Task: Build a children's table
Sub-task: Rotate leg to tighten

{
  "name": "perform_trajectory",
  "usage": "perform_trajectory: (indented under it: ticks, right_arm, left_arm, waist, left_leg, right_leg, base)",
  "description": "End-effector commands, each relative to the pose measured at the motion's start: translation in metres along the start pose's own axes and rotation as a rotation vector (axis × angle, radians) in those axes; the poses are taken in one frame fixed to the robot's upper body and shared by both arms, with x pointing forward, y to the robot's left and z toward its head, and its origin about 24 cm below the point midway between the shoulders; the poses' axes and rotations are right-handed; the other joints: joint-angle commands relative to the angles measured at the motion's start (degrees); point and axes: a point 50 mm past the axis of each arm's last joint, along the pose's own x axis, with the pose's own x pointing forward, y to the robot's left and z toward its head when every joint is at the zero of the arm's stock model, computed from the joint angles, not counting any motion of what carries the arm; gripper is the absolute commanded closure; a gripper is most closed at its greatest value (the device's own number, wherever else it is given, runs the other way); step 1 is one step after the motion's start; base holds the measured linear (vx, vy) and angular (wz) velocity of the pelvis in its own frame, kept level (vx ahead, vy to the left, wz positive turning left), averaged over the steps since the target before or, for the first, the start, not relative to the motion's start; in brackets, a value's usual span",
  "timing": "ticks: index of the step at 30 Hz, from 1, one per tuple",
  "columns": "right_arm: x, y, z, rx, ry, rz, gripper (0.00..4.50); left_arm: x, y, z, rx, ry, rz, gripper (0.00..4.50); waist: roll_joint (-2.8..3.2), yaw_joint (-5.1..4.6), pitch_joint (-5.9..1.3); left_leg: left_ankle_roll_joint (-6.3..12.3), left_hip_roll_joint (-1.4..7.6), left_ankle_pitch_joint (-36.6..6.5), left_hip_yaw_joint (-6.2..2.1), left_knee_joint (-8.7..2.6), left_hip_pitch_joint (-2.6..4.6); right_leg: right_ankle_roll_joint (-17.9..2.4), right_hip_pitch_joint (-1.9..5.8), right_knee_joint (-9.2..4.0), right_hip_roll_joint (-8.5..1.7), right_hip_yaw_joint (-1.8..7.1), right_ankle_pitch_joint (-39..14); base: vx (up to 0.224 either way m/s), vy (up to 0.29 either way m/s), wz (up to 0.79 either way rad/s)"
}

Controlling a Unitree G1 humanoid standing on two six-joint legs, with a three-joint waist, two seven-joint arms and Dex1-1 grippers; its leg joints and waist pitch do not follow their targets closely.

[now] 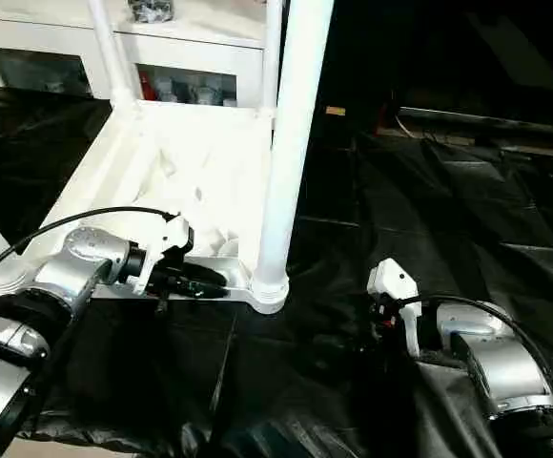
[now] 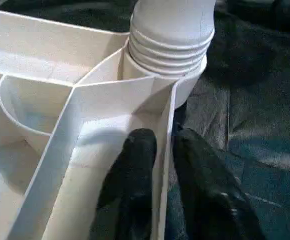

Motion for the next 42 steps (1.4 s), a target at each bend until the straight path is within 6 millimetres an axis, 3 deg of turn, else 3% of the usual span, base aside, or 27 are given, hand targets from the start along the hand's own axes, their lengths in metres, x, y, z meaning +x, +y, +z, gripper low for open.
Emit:
perform_trajectory:
  ticks: [1,2,5,6,8,14,19,23,24,26,28,29,30,34,36,37,42]
  right_arm:
    - [-0.003,0.000,0.004,-0.007,-0.005,0.002,0.00]
    - [-0.002,0.000,0.004,-0.007,-0.005,0.003,0.00]
    - [-0.002,0.000,0.004,-0.008,-0.005,0.003,0.00]
    - [-0.002,0.000,0.004,-0.008,-0.005,0.003,0.00]
    - [-0.002,0.000,0.004,-0.008,-0.005,0.005,0.00]
    - [0.000,-0.001,0.006,-0.016,-0.013,0.004,0.00]
    - [0.006,-0.003,0.015,-0.034,-0.070,-0.005,0.00]
    - [0.032,-0.010,0.024,-0.092,-0.116,-0.066,0.00]
    - [0.039,-0.011,0.027,-0.093,-0.132,-0.074,0.00]
    - [0.051,-0.012,0.032,-0.097,-0.157,-0.083,0.00]
    - [0.060,-0.013,0.036,-0.104,-0.163,-0.081,0.00]
    - [0.062,-0.013,0.037,-0.105,-0.162,-0.076,0.00]
    - [0.064,-0.013,0.038,-0.109,-0.157,-0.066,0.00]
    - [0.071,-0.014,0.038,-0.124,-0.136,-0.033,0.00]
    - [0.074,-0.016,0.037,-0.131,-0.118,-0.031,0.27]
    - [0.075,-0.018,0.038,-0.130,-0.116,-0.034,0.34]
    - [0.075,-0.020,0.037,-0.131,-0.116,-0.036,0.77]
  left_arm:
    - [-0.004,-0.002,-0.011,-0.015,0.067,-0.013,3.89]
    - [-0.004,-0.002,-0.012,-0.011,0.074,-0.015,4.13]
    - [-0.006,-0.002,-0.015,0.006,0.111,-0.011,4.23]
    - [-0.006,-0.002,-0.015,0.006,0.111,-0.011,4.23]
    - [-0.005,-0.001,-0.014,-0.001,0.095,0.003,4.36]
    - [-0.005,-0.002,-0.014,-0.041,0.075,-0.027,4.36]
    - [-0.005,-0.004,-0.014,-0.063,0.046,-0.037,4.36]
    - [0.006,-0.009,-0.012,-0.076,0.026,-0.031,4.36]
    - [0.011,-0.010,-0.011,-0.069,0.014,-0.013,4.36]
    - [0.018,-0.013,-0.006,-0.041,-0.014,-0.002,4.36]
    - [0.023,-0.016,-0.002,-0.027,-0.034,-0.006,4.36]
    - [0.024,-0.017,-0.001,-0.020,-0.039,-0.010,4.36]
    - [0.025,-0.019,0.000,-0.009,-0.038,-0.017,4.36]
    - [0.025,-0.023,-0.002,0.025,-0.005,-0.022,4.36]
    - [0.025,-0.024,-0.002,0.023,-0.005,-0.019,4.50]
    - [0.024,-0.024,-0.002,0.021,-0.008,-0.013,4.50]
    - [0.021,-0.026,-0.002,0.018,-0.005,0.001,4.50]
  waist:
    - [0.00,0.49,-3.63]
    - [0.00,0.48,-3.65]
    - [0.02,0.44,-3.60]
    - [-0.32,0.35,-3.60]
    - [-0.17,0.37,-3.63]
    - [-0.20,0.39,-3.66]
    - [-0.01,0.30,-3.85]
    - [0.31,-0.16,-3.88]
    - [-0.18,-0.38,-3.74]
    - [0.21,-0.25,-3.82]
    - [-0.32,-0.26,-3.80]
    - [-0.03,-0.08,-3.85]
    - [-0.30,-0.02,-3.83]
    - [-0.15,-0.07,-3.80]
    - [-0.14,-0.14,-3.87]
    - [-0.46,-0.15,-3.88]
    - [-0.18,-0.19,-3.88]
  left_leg:
    - [1.40,2.69,-15.5,-1.52,-4.22,0.75]
    - [1.37,2.69,-15.5,-1.52,-4.20,0.72]
    - [1.29,2.68,-15.9,-1.52,-4.23,0.80]
    - [1.32,2.69,-15.9,-1.49,-4.23,0.76]
    - [1.35,2.67,-15.5,-1.50,-4.20,0.72]
    - [1.49,2.64,-14.9,-1.45,-4.17,0.66]
    - [1.84,2.72,-13.8,-1.35,-4.09,0.71]
    - [0.77,2.95,-14.3,-1.43,-4.22,0.94]
    - [0.75,2.87,-14.4,-1.42,-4.37,0.74]
    - [0.53,2.92,-14.9,-1.38,-4.27,1.11]
    - [0.71,2.89,-14.3,-1.31,-4.38,0.97]
    - [0.89,2.91,-13.9,-1.25,-4.31,1.14]
    - [1.04,2.91,-13.8,-1.17,-4.26,1.15]
    - [1.07,2.86,-13.6,-1.26,-4.39,0.82]
    - [1.00,2.79,-13.1,-1.28,-4.38,0.75]
    - [1.17,2.74,-12.8,-1.15,-4.32,0.80]
    - [1.41,2.82,-12.3,-1.15,-4.34,0.81]
  right_leg:
    - [-10.1,2.71,-5.31,-4.82,2.62,-19.8]
    - [-10.1,2.74,-5.26,-4.81,2.62,-19.7]
    - [-10.1,2.69,-5.36,-4.87,2.64,-20.2]
    - [-10.0,2.70,-5.35,-4.83,2.63,-20.2]
    - [-10.1,2.72,-5.26,-4.89,2.64,-20.1]
    - [-10.2,2.78,-5.22,-4.87,2.65,-19.7]
    - [-11.8,2.81,-4.79,-4.80,2.64,-15.7]
    - [-13.3,2.44,-4.48,-5.04,2.70,-14.5]
    - [-13.2,2.52,-4.62,-4.95,2.68,-15.0]
    - [-13.3,2.39,-4.65,-5.06,2.77,-15.8]
    - [-12.8,2.47,-4.66,-4.99,2.80,-16.0]
    - [-12.7,2.37,-4.64,-4.97,2.89,-15.4]
    - [-12.7,2.33,-4.63,-4.95,2.90,-15.1]
    - [-12.0,2.53,-4.46,-4.94,2.90,-14.9]
    - [-11.9,2.57,-4.33,-4.92,2.90,-14.7]
    - [-11.9,2.55,-4.40,-4.82,2.90,-14.4]
    - [-12.3,2.54,-4.19,-4.73,2.91,-12.9]
  base:
    - [0.000,0.000,0.00]
    - [0.000,0.000,0.00]
    - [0.000,0.000,0.00]
    - [0.000,0.000,0.00]
    - [0.000,0.000,0.00]
    - [0.000,0.000,0.00]
    - [0.000,0.000,0.00]
    - [0.000,0.000,0.00]
    - [0.000,0.000,0.00]
    - [0.000,0.000,0.00]
    - [0.000,0.000,0.00]
    - [0.000,0.000,0.00]
    - [0.000,0.000,0.00]
    - [0.000,0.000,0.00]
    - [0.000,0.000,0.00]
    - [0.000,0.000,0.00]
    - [0.000,0.000,0.00]
